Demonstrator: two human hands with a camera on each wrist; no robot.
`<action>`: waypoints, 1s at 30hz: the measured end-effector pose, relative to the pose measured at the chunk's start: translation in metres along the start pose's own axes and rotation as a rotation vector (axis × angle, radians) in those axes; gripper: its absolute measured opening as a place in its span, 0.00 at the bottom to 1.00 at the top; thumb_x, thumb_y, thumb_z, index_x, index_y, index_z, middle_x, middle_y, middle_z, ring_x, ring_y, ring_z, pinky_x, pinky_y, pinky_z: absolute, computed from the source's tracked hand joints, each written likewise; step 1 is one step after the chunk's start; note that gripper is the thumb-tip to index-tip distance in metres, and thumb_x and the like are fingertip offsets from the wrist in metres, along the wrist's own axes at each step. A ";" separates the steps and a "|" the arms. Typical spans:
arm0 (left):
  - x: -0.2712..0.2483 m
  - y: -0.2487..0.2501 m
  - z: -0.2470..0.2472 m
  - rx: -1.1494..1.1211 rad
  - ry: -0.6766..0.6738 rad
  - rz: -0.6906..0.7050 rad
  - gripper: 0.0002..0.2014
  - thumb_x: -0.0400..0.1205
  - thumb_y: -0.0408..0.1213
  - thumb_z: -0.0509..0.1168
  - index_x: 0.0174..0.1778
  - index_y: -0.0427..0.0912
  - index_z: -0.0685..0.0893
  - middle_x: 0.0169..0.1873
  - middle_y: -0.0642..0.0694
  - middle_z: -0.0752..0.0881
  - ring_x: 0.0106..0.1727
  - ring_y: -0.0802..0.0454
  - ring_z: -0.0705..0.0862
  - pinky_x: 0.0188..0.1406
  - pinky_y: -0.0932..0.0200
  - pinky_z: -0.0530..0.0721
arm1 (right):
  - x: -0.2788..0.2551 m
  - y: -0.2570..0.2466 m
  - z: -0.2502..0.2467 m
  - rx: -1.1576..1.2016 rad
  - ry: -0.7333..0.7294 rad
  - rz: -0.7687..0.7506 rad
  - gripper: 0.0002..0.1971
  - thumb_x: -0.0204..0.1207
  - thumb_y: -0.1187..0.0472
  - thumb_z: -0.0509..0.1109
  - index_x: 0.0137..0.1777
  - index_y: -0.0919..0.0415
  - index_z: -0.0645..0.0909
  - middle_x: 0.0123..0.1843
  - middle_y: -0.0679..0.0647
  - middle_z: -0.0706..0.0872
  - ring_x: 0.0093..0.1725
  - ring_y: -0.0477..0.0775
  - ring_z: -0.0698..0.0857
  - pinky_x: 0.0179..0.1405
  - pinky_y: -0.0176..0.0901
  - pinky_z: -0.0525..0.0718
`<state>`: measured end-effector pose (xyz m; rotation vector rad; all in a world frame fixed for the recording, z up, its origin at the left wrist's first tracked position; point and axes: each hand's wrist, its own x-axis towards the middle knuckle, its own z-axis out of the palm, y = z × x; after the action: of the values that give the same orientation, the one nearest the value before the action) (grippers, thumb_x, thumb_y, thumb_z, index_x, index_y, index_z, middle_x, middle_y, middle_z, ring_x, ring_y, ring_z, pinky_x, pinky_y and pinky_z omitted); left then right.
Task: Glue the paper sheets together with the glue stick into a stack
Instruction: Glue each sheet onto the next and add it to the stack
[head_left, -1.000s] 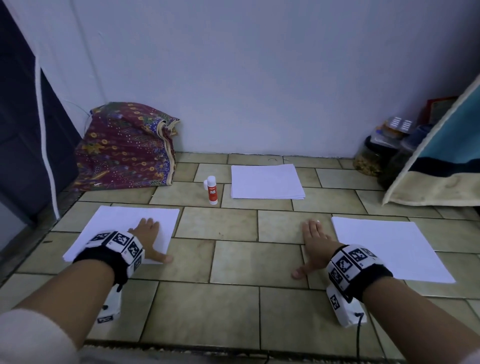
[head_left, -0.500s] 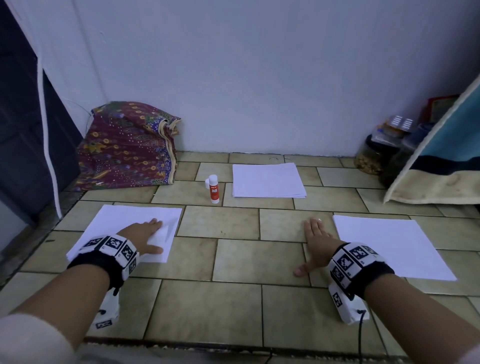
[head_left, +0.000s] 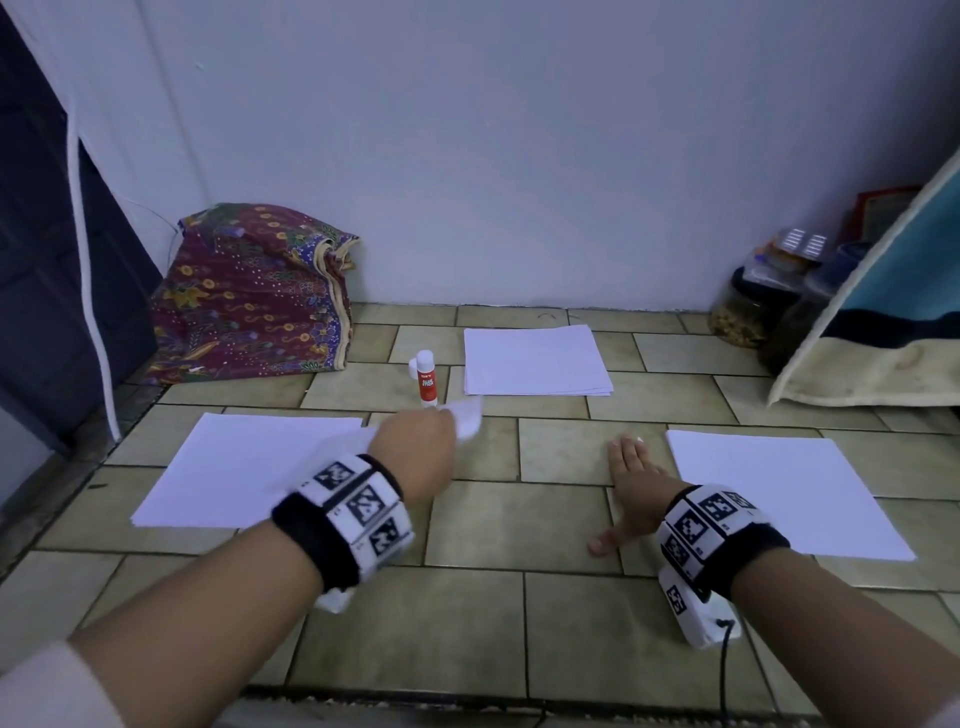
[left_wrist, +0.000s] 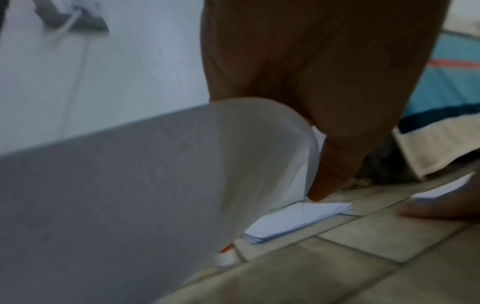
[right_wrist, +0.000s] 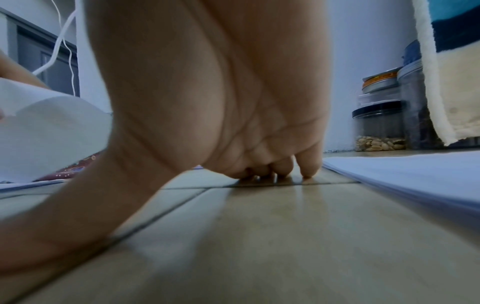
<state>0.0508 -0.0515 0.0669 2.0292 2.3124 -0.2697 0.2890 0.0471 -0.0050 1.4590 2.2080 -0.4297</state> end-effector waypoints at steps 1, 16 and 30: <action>-0.001 0.016 0.002 -0.034 -0.002 0.048 0.13 0.82 0.31 0.58 0.62 0.37 0.76 0.57 0.42 0.83 0.56 0.43 0.84 0.45 0.55 0.76 | 0.000 0.000 0.000 0.002 0.000 -0.003 0.75 0.57 0.30 0.77 0.81 0.69 0.27 0.83 0.63 0.29 0.83 0.61 0.31 0.84 0.55 0.46; 0.021 0.046 0.041 0.021 -0.354 0.337 0.24 0.89 0.35 0.50 0.83 0.44 0.57 0.82 0.44 0.55 0.76 0.39 0.59 0.70 0.43 0.73 | -0.003 0.015 -0.030 0.055 0.057 -0.068 0.54 0.62 0.37 0.79 0.81 0.61 0.57 0.82 0.56 0.60 0.78 0.56 0.66 0.74 0.50 0.71; 0.031 0.013 0.055 -0.003 -0.513 0.191 0.38 0.87 0.52 0.56 0.84 0.55 0.35 0.83 0.50 0.31 0.82 0.29 0.37 0.73 0.22 0.59 | 0.043 -0.062 -0.074 0.668 0.473 -0.233 0.12 0.70 0.76 0.71 0.50 0.63 0.87 0.44 0.57 0.89 0.41 0.48 0.84 0.47 0.40 0.86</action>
<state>0.0551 -0.0291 0.0068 1.8788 1.7988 -0.6806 0.2034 0.0924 0.0352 1.7673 2.7902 -1.0784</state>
